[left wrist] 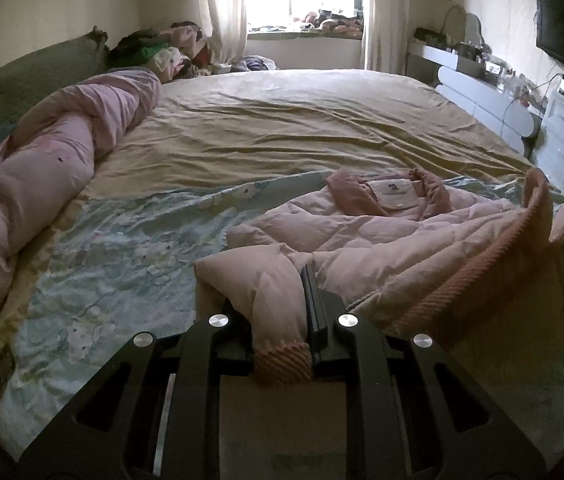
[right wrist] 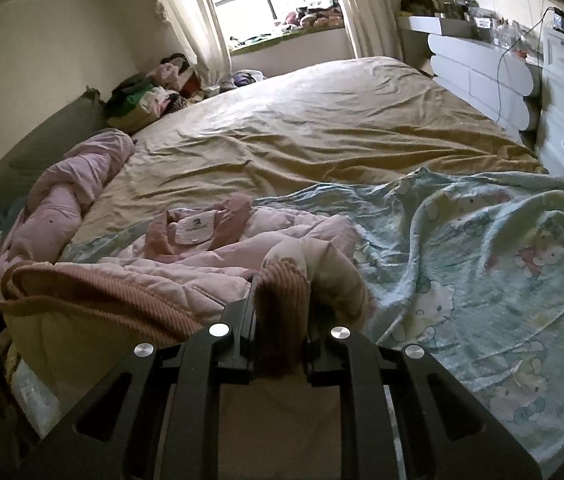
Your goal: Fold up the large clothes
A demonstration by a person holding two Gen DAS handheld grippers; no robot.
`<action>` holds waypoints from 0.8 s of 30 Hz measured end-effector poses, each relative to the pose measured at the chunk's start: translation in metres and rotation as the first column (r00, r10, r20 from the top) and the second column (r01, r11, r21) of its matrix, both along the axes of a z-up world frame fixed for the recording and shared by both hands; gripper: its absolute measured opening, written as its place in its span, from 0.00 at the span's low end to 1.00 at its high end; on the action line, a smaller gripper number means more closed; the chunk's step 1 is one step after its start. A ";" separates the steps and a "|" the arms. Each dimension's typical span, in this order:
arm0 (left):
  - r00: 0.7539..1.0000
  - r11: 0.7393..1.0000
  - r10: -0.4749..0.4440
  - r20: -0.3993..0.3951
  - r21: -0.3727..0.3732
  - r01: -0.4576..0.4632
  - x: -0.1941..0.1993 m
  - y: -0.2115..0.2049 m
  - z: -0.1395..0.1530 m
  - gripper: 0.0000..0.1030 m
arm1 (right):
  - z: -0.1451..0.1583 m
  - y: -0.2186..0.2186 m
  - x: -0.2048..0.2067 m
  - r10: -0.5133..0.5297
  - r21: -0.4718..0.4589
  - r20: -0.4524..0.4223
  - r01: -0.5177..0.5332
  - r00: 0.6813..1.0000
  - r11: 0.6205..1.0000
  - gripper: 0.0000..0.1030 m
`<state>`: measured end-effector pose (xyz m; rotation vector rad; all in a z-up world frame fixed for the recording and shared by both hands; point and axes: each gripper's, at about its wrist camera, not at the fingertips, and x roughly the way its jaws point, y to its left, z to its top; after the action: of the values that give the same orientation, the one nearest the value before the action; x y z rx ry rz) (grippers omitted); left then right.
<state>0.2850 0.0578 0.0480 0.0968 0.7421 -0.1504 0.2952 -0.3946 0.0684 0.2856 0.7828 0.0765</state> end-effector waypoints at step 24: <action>0.997 1.000 0.001 -0.076 -0.029 -0.003 0.053 -0.004 -0.041 0.12 | -0.011 -0.012 0.022 -0.035 0.109 0.059 0.028 0.998 0.994 0.78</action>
<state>0.3380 0.0541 0.0069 0.0633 0.8154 -0.1639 0.3172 -0.4064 0.0571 0.3965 0.7146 0.0976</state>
